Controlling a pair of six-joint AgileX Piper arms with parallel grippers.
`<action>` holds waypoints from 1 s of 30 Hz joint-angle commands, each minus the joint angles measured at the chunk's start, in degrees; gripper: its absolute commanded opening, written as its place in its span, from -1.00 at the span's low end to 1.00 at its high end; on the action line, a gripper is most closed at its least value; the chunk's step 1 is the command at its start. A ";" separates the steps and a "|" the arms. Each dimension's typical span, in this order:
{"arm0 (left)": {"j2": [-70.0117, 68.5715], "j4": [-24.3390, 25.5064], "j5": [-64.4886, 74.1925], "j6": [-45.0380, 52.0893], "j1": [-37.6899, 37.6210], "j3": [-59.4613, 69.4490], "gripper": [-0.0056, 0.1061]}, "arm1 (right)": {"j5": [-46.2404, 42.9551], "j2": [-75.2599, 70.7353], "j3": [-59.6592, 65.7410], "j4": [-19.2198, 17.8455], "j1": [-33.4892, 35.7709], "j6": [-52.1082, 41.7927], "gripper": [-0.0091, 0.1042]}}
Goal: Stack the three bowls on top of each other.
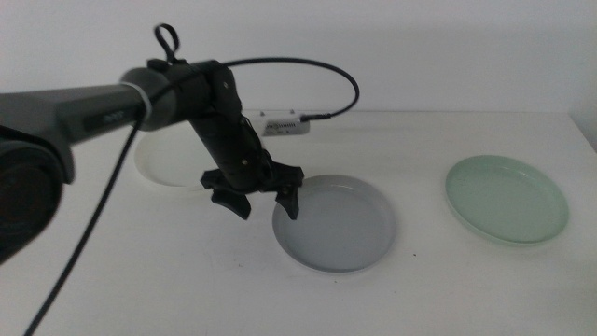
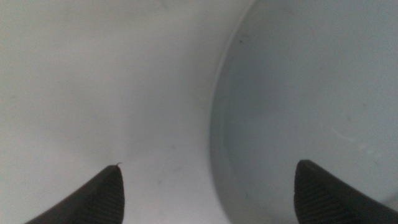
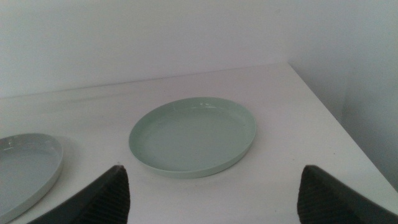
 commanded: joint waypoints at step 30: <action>-19.92 6.09 10.13 7.38 22.69 -0.40 0.78 | -0.35 -0.27 0.18 -0.42 -0.31 -0.28 0.49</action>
